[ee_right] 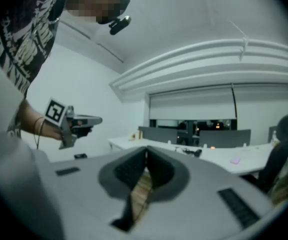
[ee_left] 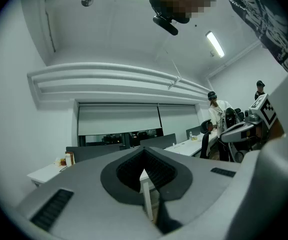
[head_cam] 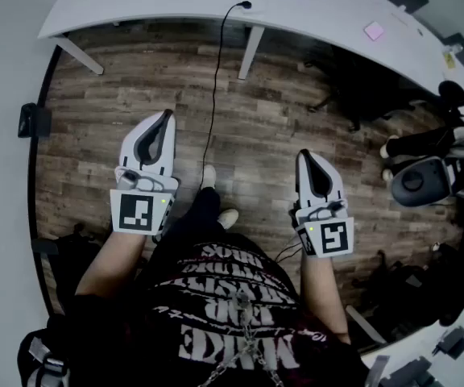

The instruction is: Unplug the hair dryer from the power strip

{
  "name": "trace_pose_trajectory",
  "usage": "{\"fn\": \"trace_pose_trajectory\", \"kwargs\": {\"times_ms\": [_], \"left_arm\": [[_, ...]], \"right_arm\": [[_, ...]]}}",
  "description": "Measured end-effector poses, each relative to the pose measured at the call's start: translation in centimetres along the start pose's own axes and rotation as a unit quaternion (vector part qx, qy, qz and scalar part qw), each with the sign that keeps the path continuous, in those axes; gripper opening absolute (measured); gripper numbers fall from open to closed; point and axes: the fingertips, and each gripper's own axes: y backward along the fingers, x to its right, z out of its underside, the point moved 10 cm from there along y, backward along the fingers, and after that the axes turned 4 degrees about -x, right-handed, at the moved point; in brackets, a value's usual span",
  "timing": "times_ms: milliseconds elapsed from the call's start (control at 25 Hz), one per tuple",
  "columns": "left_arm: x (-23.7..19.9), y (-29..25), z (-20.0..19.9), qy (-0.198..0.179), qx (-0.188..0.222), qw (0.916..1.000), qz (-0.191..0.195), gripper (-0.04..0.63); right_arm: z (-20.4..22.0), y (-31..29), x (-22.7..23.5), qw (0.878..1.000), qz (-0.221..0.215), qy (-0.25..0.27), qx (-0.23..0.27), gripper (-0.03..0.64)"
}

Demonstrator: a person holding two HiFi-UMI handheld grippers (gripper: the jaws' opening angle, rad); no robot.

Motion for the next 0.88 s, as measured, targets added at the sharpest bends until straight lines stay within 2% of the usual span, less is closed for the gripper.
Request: {"fn": "trace_pose_trajectory", "kwargs": {"times_ms": [480,880], "left_arm": [[-1.7,-5.8,0.4,0.0,-0.01,0.9997,0.023,0.023],[-5.8,-9.6,0.3,0.01,-0.004,0.9998,0.014,0.023]], "right_arm": [[-0.7,-4.5,2.6,1.0,0.001,-0.027,0.013,0.035],[-2.8,-10.2,4.1,1.0,-0.003,-0.017,0.016,0.035]]}}
